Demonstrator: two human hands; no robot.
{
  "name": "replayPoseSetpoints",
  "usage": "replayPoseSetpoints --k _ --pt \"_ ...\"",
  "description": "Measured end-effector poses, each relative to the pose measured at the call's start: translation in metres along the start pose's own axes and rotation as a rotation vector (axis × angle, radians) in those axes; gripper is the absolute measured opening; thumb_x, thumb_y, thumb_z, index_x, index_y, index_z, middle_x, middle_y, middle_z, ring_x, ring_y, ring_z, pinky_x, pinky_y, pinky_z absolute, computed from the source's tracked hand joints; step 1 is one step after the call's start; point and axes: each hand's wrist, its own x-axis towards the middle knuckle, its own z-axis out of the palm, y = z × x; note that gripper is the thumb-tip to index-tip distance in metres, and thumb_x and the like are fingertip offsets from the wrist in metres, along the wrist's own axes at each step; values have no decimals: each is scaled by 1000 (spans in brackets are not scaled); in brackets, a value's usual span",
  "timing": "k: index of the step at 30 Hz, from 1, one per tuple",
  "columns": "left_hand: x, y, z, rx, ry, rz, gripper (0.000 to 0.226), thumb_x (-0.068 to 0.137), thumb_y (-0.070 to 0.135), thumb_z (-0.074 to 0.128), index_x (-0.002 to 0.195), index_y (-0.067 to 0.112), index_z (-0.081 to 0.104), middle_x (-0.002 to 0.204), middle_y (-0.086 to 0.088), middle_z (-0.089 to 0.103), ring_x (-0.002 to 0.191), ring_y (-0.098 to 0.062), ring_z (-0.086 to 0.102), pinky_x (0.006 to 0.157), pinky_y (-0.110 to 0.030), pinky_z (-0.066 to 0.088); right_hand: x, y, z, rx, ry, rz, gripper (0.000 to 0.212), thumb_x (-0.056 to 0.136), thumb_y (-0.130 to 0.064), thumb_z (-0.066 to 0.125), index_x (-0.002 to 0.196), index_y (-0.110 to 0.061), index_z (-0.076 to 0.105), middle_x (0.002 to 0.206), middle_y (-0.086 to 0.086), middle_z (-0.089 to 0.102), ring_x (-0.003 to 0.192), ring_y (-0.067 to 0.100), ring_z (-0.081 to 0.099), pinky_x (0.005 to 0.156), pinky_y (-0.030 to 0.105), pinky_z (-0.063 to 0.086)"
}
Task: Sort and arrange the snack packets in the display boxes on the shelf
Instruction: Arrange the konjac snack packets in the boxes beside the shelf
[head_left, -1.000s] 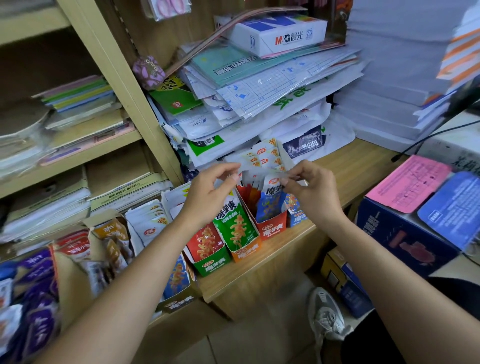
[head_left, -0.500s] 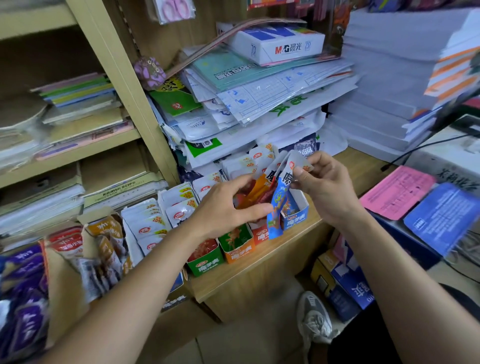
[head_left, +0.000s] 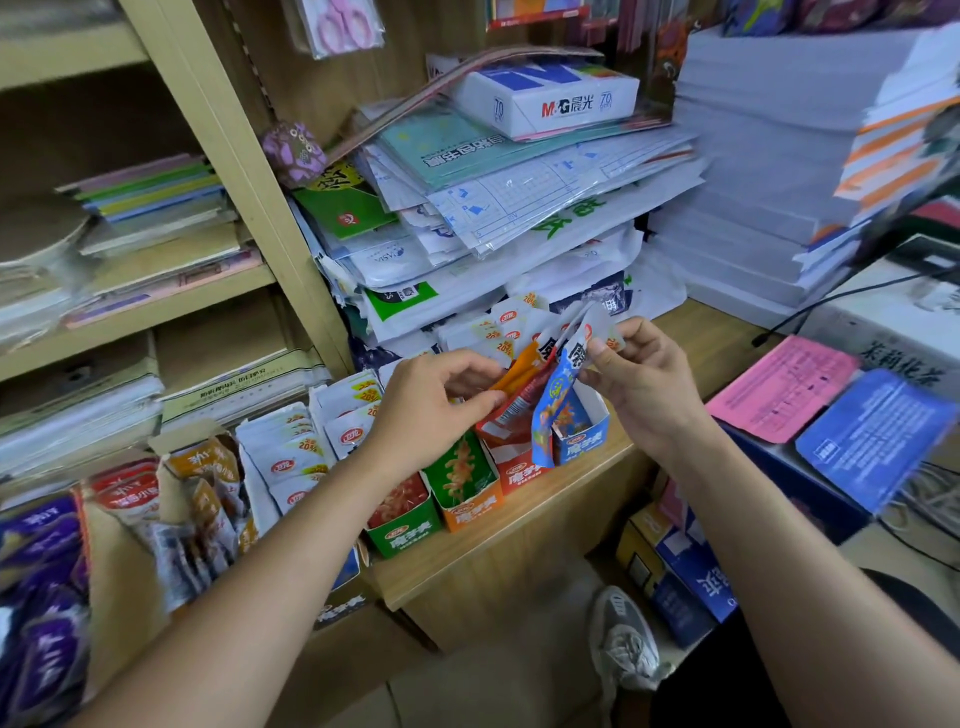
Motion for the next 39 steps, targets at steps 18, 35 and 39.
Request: replayPoseSetpoints --k 18,35,39 --pt "-10 -18 -31 -88 516 -149 9 96 15 66 90 17 59 81 8 69 75 -5 68 66 -30 54 7 20 -2 -485 217 17 16 91 -4 70 83 -14 60 71 6 66 61 16 57 66 39 52" --pt "-101 -41 -27 -306 467 -264 9 93 11 67 91 16 59 87 3 74 81 -1 71 70 -16 53 -5 -8 3 -581 134 -160 15 92 -3 68 90 -17 63 68 -8 67 57 7 57 58 24 51" --pt "-102 -44 -22 -327 413 -284 7 93 14 68 94 13 61 93 3 75 86 -6 72 73 -24 57 -10 -8 1 -520 77 -113 6 93 -3 66 93 -9 68 80 2 68 69 14 61 69 25 57"
